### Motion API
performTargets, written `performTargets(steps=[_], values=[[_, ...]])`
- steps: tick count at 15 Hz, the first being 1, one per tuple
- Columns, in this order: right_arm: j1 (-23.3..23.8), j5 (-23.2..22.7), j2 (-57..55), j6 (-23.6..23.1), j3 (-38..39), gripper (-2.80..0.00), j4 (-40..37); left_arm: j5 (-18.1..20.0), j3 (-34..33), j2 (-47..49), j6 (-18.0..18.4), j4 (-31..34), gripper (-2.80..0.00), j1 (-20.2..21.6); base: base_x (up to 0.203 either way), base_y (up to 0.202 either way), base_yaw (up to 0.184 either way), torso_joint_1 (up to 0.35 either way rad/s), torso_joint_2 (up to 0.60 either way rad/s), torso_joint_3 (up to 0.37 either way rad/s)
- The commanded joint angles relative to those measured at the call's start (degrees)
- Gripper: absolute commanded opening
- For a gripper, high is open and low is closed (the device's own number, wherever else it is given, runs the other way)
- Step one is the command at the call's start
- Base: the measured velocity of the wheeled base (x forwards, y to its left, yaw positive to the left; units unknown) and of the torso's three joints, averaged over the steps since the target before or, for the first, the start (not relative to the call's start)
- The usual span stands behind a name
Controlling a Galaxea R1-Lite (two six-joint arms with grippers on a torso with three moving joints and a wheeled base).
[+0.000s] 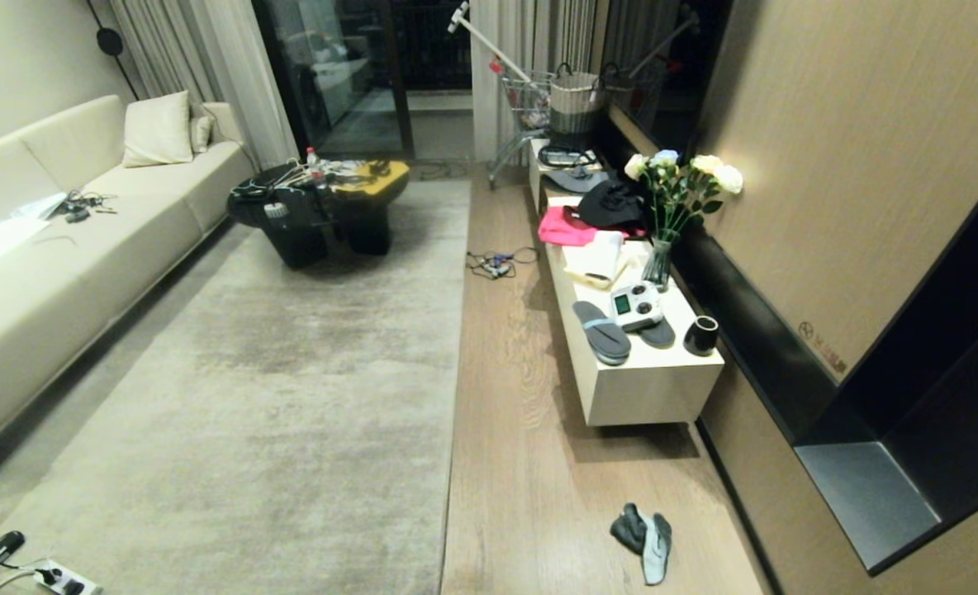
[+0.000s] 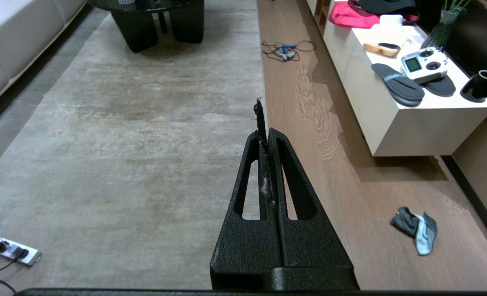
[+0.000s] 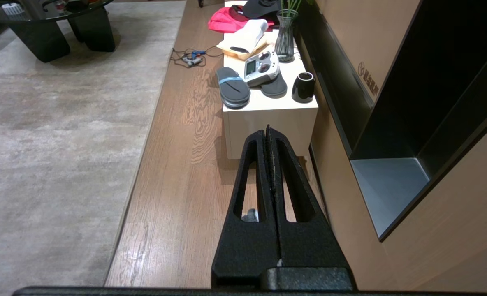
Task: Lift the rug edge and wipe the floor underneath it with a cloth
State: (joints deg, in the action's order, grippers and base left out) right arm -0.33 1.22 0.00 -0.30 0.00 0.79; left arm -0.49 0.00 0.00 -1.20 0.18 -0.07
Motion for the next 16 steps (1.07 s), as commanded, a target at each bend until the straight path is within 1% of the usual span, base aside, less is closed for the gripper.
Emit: performTargets(steps=[1,16], values=[[-0.02,0.01,0.00,0.03,0.00,-2.80,0.00,-0.03,0.00,0.09,-0.03,-0.05,-2.80,-0.01,0.000,0.000,0.000,0.000,0.00,0.000],[-0.02,0.01,0.00,-0.05,0.00,-2.80,0.06,-0.03,0.00,0.09,-0.03,-0.09,-2.80,-0.01,0.000,0.000,0.000,0.000,0.00,0.000]])
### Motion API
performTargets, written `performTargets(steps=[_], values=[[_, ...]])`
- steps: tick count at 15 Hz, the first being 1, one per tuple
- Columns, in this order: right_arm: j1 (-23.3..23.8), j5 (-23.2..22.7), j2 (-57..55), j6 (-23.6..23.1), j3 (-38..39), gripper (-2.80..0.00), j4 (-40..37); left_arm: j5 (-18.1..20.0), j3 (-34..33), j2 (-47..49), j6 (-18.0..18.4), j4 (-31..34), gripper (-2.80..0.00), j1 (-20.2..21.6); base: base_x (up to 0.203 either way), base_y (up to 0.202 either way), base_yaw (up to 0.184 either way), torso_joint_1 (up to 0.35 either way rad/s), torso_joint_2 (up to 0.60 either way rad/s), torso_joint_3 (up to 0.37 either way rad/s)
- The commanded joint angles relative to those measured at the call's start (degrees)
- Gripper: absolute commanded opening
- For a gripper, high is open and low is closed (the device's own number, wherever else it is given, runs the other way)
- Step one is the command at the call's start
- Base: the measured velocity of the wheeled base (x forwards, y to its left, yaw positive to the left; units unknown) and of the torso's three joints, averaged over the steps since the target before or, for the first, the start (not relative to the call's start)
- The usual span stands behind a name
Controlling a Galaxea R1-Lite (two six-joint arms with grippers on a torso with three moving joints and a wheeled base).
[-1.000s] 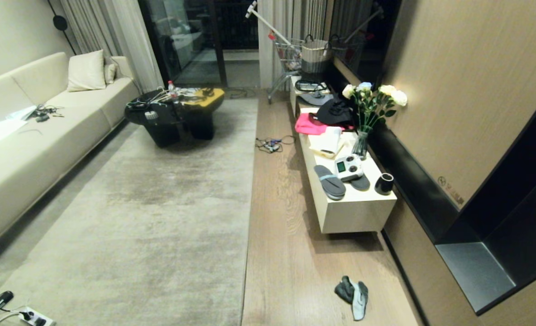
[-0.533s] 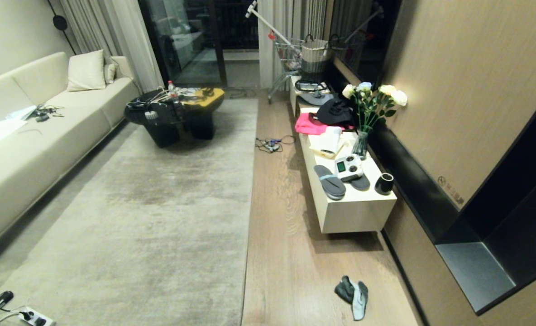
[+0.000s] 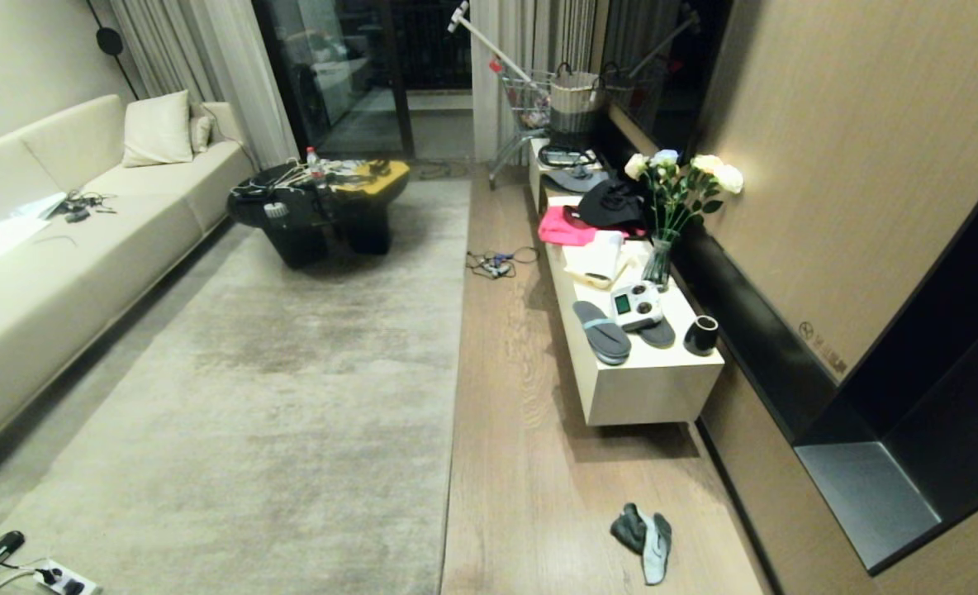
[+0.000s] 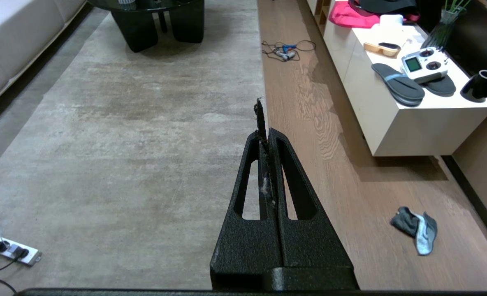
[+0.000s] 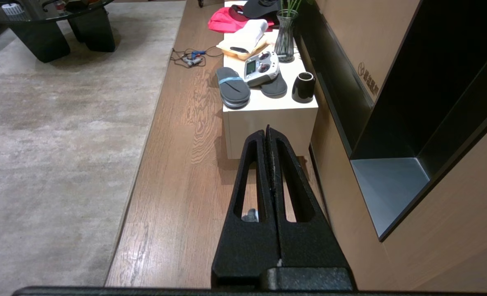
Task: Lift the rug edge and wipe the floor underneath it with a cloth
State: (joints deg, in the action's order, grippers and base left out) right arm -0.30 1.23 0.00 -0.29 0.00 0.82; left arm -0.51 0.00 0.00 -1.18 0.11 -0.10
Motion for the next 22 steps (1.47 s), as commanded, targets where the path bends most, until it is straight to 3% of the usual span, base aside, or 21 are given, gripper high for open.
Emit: performTargets(steps=[1,22], values=[[-0.05,0.00,0.00,0.02,0.00,-2.80,-0.01,-0.02,0.00,0.09,-0.05,-0.01,-2.80,0.01,0.000,0.000,0.000,0.000,0.00,0.000],[-0.05,0.00,-0.08,0.03,0.00,-2.80,0.06,-0.02,0.00,0.09,-0.05,-0.01,-2.80,0.01,0.000,0.000,0.000,0.000,0.00,0.000]])
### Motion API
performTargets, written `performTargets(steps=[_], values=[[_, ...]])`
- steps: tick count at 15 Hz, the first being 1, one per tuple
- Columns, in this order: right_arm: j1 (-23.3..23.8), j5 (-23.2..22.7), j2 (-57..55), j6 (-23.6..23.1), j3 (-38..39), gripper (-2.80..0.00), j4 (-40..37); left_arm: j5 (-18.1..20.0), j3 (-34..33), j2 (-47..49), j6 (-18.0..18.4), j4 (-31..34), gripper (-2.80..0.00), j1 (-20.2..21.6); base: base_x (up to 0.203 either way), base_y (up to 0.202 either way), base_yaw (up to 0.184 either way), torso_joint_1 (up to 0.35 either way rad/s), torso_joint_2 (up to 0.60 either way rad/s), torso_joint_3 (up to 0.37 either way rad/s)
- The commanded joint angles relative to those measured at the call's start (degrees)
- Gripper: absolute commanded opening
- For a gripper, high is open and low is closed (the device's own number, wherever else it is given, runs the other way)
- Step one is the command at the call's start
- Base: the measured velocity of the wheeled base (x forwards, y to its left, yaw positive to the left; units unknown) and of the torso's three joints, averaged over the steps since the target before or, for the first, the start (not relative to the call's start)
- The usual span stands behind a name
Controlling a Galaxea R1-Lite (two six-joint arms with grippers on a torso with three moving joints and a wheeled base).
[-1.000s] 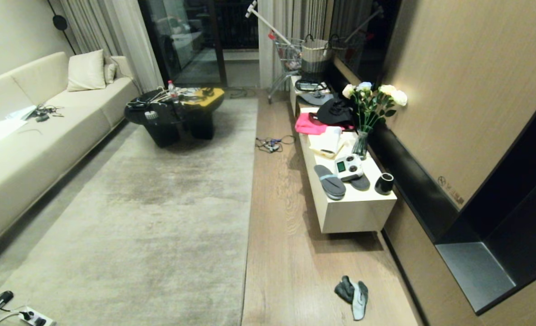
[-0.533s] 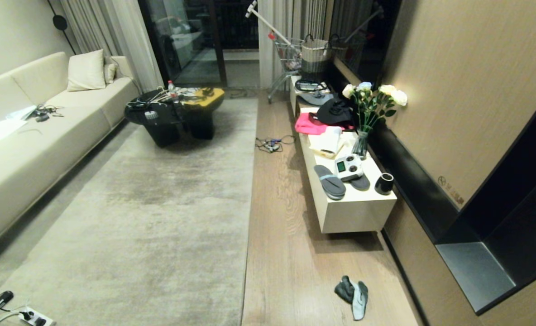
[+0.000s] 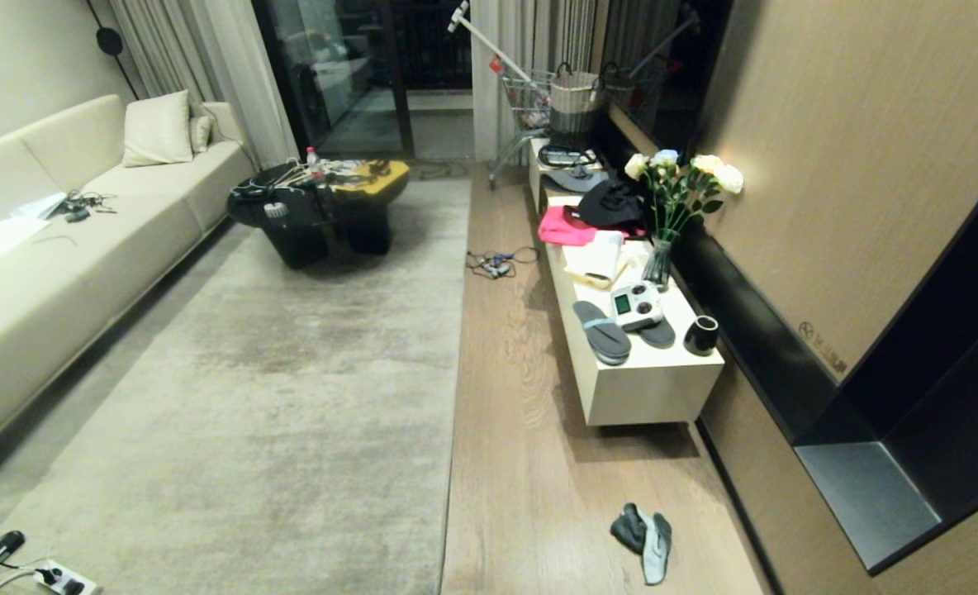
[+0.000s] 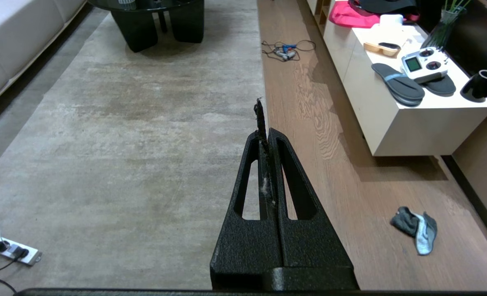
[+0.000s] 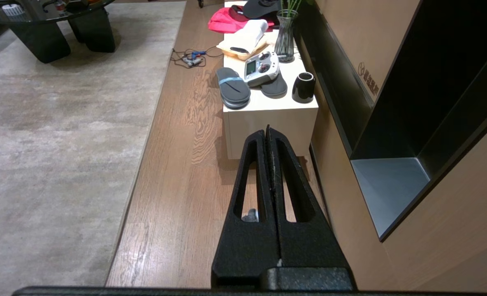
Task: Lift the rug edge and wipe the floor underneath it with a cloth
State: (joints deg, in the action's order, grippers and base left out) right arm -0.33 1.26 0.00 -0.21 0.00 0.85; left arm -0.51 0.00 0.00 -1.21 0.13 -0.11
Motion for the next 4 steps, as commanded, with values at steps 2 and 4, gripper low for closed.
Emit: performTargets(steps=[2,4], values=[[-0.02,0.01,-0.06,-0.06,0.00,-2.80,-0.01,-0.02,0.00,0.09,-0.02,-0.03,-2.80,0.02,0.000,0.000,0.000,0.000,0.00,0.000],[-0.02,-0.03,0.00,-0.06,0.00,-2.80,0.03,-0.02,0.00,0.09,-0.02,0.04,-2.80,0.02,0.000,0.000,0.000,0.000,0.00,0.000]])
